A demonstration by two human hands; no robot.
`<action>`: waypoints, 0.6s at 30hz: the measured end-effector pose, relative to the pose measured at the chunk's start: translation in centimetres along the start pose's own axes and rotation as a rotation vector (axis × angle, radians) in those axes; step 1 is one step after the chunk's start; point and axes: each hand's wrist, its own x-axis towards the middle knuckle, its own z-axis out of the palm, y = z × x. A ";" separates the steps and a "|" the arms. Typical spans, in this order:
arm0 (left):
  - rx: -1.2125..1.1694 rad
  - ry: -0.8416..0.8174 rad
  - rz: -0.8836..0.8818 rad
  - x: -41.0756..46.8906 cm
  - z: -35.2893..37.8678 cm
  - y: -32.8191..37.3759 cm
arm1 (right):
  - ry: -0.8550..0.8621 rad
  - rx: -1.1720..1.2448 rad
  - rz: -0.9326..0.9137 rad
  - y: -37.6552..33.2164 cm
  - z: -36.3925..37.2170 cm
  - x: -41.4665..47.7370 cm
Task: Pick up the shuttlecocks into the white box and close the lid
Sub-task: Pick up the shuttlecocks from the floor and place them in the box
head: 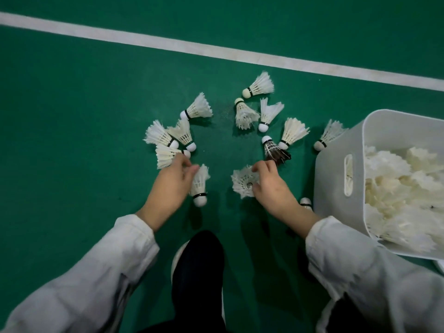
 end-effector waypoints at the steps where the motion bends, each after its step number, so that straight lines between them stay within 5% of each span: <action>1: -0.046 0.040 -0.062 0.0 -0.5 -0.6 | -0.004 0.001 -0.013 0.0 0.2 0.0; 5: -0.124 0.124 -0.298 0.6 -1.8 -3.5 | -0.018 0.006 -0.043 0.0 0.0 0.2; 8: -0.195 0.021 -0.403 1.5 -1.5 -4.9 | -0.066 -0.067 -0.077 0.4 -0.3 0.2; 13: -0.200 -0.001 -0.359 2.1 -0.4 -6.3 | -0.199 -0.263 -0.127 1.7 0.1 0.4; 18: -0.083 0.062 -0.246 1.0 -0.8 -5.0 | -0.071 -0.231 -0.131 1.7 -0.8 0.7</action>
